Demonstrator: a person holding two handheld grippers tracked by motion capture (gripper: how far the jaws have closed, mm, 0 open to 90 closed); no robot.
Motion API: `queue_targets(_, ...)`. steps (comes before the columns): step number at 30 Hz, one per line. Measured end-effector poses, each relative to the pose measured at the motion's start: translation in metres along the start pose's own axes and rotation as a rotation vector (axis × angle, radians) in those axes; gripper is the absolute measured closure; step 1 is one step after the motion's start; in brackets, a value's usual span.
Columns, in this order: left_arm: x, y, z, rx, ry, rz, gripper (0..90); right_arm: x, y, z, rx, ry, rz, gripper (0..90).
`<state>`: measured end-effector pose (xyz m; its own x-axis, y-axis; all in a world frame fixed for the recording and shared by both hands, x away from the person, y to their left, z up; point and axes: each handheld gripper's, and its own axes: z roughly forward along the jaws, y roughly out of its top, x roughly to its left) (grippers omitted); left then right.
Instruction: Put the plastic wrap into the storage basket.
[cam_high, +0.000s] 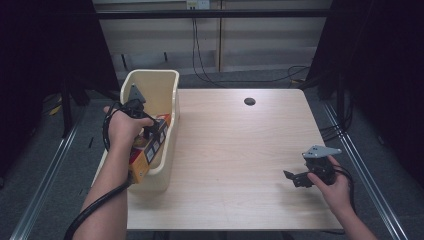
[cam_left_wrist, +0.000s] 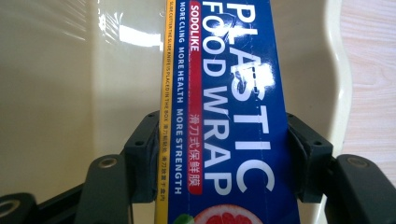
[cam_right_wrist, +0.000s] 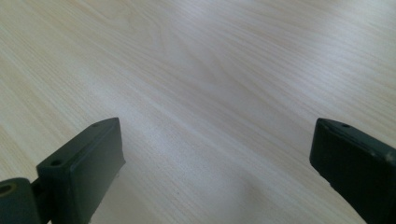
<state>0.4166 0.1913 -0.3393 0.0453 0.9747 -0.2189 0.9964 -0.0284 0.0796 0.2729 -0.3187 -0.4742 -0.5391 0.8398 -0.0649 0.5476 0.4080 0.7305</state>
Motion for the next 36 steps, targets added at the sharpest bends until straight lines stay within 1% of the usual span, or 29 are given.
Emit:
queue_targets(4,-0.002,0.000,0.001,-0.014,0.020,-0.006,39.5,0.000,0.000,0.000,0.001,0.000,0.004,2.4)
queue_targets(5,-0.002,0.000,0.000,-0.003,0.016,-0.003,39.4,0.000,0.000,0.000,0.001,-0.001,0.004,2.4)
queue_targets(8,-0.003,0.000,0.001,-0.003,0.019,-0.005,39.0,0.000,0.000,0.000,0.002,0.003,0.005,2.4)
queue_targets(9,-0.004,-0.001,0.002,-0.014,0.022,-0.009,38.4,0.000,0.000,0.000,-0.002,0.003,0.000,2.4)
queue_targets(10,-0.004,0.000,0.001,-0.014,0.013,-0.002,37.5,0.000,0.000,0.000,-0.004,0.003,-0.004,2.5)
queue_targets(11,-0.006,0.000,-0.001,-0.025,0.016,0.002,37.1,0.000,0.001,0.000,0.000,0.000,0.000,2.4)
queue_targets(12,-0.007,0.000,-0.004,-0.038,0.003,0.003,36.8,0.000,0.001,0.000,-0.002,0.002,-0.005,2.4)
queue_targets(14,-0.008,0.000,-0.012,-0.059,-0.011,0.001,37.7,0.000,0.001,0.000,0.000,0.001,-0.007,2.4)
queue_targets(15,-0.008,0.000,-0.015,-0.070,-0.008,0.013,36.9,0.000,0.001,0.000,0.000,0.004,-0.004,2.5)
queue_targets(17,-0.010,0.000,-0.021,-0.088,-0.022,0.015,33.8,0.000,0.001,0.000,-0.003,0.000,-0.002,2.4)
queue_targets(18,-0.013,0.000,-0.024,-0.099,-0.026,0.018,33.6,0.000,0.001,0.000,-0.004,0.002,-0.004,2.4)
queue_targets(21,-0.018,0.000,-0.030,-0.109,-0.044,0.040,30.9,0.000,0.001,-0.001,-0.003,0.004,0.001,2.5)
queue_targets(23,-0.022,-0.001,-0.033,-0.125,-0.058,0.045,28.6,0.001,0.002,-0.001,-0.005,0.007,0.002,2.4)
queue_targets(24,-0.024,-0.001,-0.034,-0.133,-0.066,0.054,28.3,0.001,0.002,-0.001,-0.005,0.000,-0.001,2.4)
queue_targets(27,-0.029,-0.001,-0.038,-0.164,-0.084,0.077,24.1,0.000,0.002,-0.001,-0.007,0.007,-0.008,2.4)
queue_targets(29,-0.033,-0.001,-0.039,-0.178,-0.091,0.104,22.2,0.000,0.002,-0.001,-0.008,0.006,-0.005,2.4)
queue_targets(32,-0.038,-0.002,-0.040,-0.203,-0.116,0.114,19.6,0.000,0.002,-0.001,-0.009,0.005,-0.008,2.4)
queue_targets(33,-0.038,-0.002,-0.039,-0.203,-0.115,0.135,18.9,0.000,0.002,-0.001,-0.007,0.006,-0.010,2.5)
queue_targets(34,-0.039,-0.002,-0.039,-0.207,-0.119,0.130,18.8,0.000,0.002,-0.001,-0.007,0.008,-0.007,2.4)
queue_targets(35,-0.040,-0.002,-0.038,-0.210,-0.129,0.141,18.5,0.000,0.002,-0.001,-0.008,0.011,-0.006,2.4)
queue_targets(36,-0.042,-0.002,-0.038,-0.214,-0.142,0.137,18.0,0.001,0.002,-0.001,-0.008,0.008,-0.004,2.5)
